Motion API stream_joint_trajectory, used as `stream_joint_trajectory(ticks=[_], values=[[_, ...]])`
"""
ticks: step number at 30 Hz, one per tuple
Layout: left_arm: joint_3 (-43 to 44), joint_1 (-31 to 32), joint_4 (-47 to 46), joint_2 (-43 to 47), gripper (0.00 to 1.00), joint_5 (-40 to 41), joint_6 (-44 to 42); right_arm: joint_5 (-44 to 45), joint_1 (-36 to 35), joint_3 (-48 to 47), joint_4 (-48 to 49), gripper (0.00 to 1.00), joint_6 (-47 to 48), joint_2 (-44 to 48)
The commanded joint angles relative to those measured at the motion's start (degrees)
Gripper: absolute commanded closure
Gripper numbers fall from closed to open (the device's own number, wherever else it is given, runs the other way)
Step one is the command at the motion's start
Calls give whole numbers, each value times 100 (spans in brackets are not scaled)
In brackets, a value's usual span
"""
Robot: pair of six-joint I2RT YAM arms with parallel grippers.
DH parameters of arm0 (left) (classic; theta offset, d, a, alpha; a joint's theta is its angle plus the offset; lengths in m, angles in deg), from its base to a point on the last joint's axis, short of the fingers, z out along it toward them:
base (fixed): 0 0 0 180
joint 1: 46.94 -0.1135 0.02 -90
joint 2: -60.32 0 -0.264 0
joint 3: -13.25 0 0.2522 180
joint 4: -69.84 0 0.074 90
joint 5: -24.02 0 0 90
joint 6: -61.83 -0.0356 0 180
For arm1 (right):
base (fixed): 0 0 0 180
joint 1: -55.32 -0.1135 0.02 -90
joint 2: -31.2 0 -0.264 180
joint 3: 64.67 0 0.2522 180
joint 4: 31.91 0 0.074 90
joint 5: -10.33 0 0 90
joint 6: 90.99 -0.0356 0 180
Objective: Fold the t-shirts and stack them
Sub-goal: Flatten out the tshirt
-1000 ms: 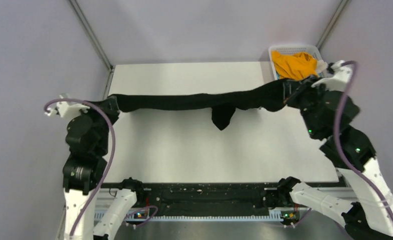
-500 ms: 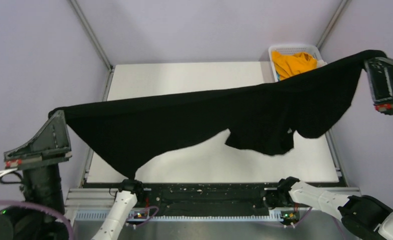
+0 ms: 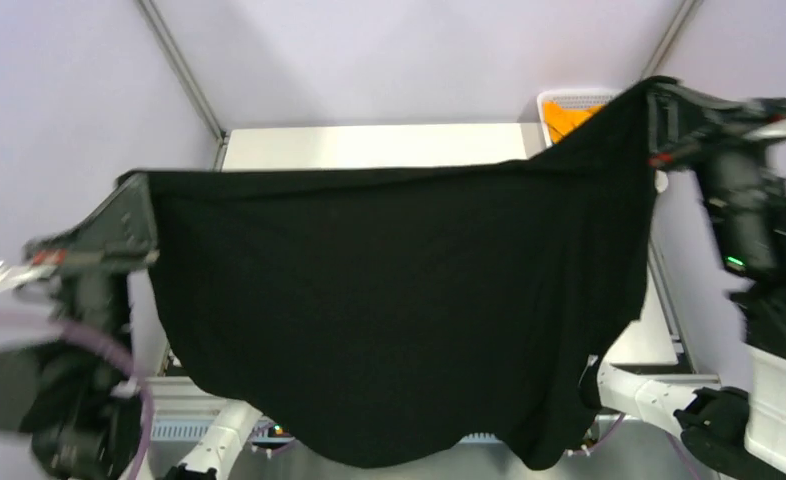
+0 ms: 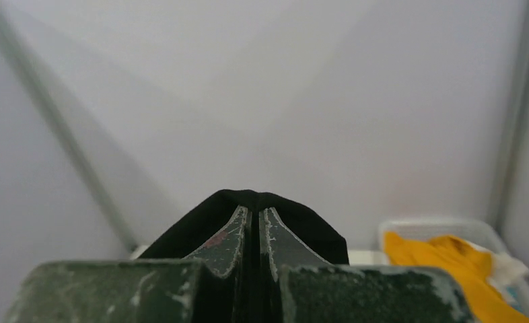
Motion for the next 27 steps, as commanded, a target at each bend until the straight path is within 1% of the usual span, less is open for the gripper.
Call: stream_joint_trajectory(ticks=[1, 4, 6, 8, 9, 11, 12, 14, 16, 18, 22, 24, 27], values=[[-851, -32, -64, -918, 100, 505, -157, 2445, 38, 1364, 1538, 100, 1092, -321], [-1715, -34, -353, -1264, 100, 1082, -133, 3400, 51, 2404, 2589, 100, 1785, -633], [-2247, -35, -547, -1613, 100, 1433, -110, 3638, 184, 2941, 2969, 100, 1783, -941], [-2836, -38, -736, -2062, 100, 1828, -70, 3418, 532, 3372, 2920, 100, 1236, -1289], [-3061, -37, -817, -2315, 100, 2056, 15, 3239, 836, 3555, 2809, 100, 820, -1549], [-3493, -58, -1036, -2871, 100, 2351, 140, 2745, 1225, 3955, 2769, 100, 43, -1985], [-3647, -94, -1229, -3155, 100, 2359, 154, 2455, 1369, 4117, 2796, 100, -292, -2225], [-3786, -253, -1525, -3884, 100, 2103, 239, 1908, 1596, 4351, 2953, 100, -759, -2738], [-3648, -410, -1608, -4549, 100, 1811, 403, 1547, 1695, 4443, 3202, 100, -964, -3290], [-3385, -509, -1605, -5224, 100, 1737, 467, 1378, 1743, 4401, 3507, 100, -964, -3815], [-2552, -738, -1403, -6488, 100, 1363, 430, 1347, 1803, 3929, 3491, 100, -976, -4712], [-2123, -784, -1357, -6938, 100, 1139, 417, 1307, 1825, 3736, 3486, 100, -1020, -5006], [-1699, -982, -1396, -7404, 100, 868, 374, 1209, 1838, 3466, 3492, 100, -1055, -5347]])
